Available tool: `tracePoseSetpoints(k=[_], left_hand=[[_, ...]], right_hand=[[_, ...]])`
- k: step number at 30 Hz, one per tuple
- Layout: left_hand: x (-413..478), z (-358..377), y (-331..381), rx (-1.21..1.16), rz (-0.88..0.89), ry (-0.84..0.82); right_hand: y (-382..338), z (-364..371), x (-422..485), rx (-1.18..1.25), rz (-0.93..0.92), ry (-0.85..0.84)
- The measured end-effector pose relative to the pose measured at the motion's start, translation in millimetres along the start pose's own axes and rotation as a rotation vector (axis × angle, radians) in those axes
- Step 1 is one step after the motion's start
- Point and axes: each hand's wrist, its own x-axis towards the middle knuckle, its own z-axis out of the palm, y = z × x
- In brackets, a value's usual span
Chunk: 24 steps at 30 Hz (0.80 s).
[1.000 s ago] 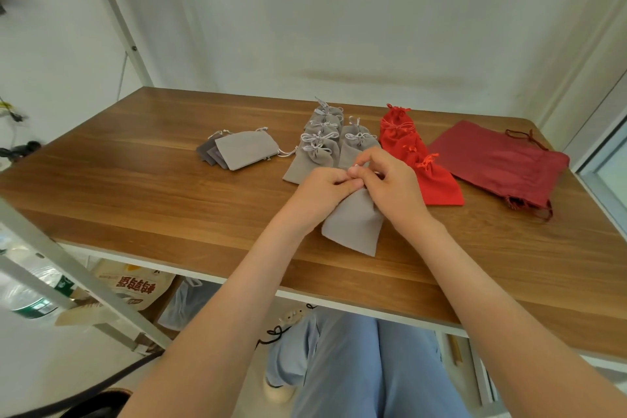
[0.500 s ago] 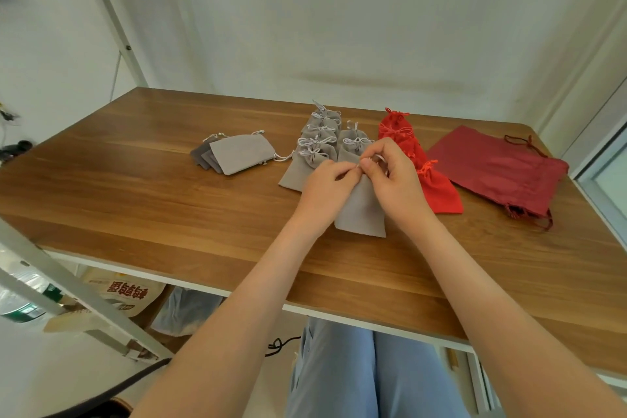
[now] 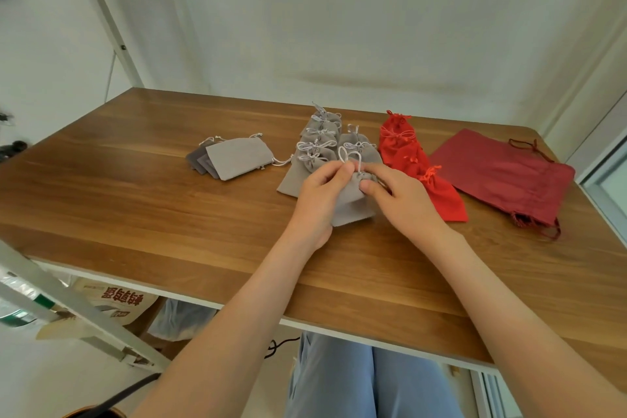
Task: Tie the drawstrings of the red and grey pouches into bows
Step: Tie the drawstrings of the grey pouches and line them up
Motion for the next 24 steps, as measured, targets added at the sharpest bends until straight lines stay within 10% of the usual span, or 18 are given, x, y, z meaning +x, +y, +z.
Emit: tracePoseSetpoints(k=[9,24], left_hand=[[-1.4,2.5,-3.3,0.189,-0.035,-0.036],[0.9,-4.0,-3.6,0.359,-0.097,-0.211]], right_hand=[[4.9,-6.9,7.0,0.12,-0.072,0.122],[-6.7,-28.0,9.8,0.43,0.142,-0.203]])
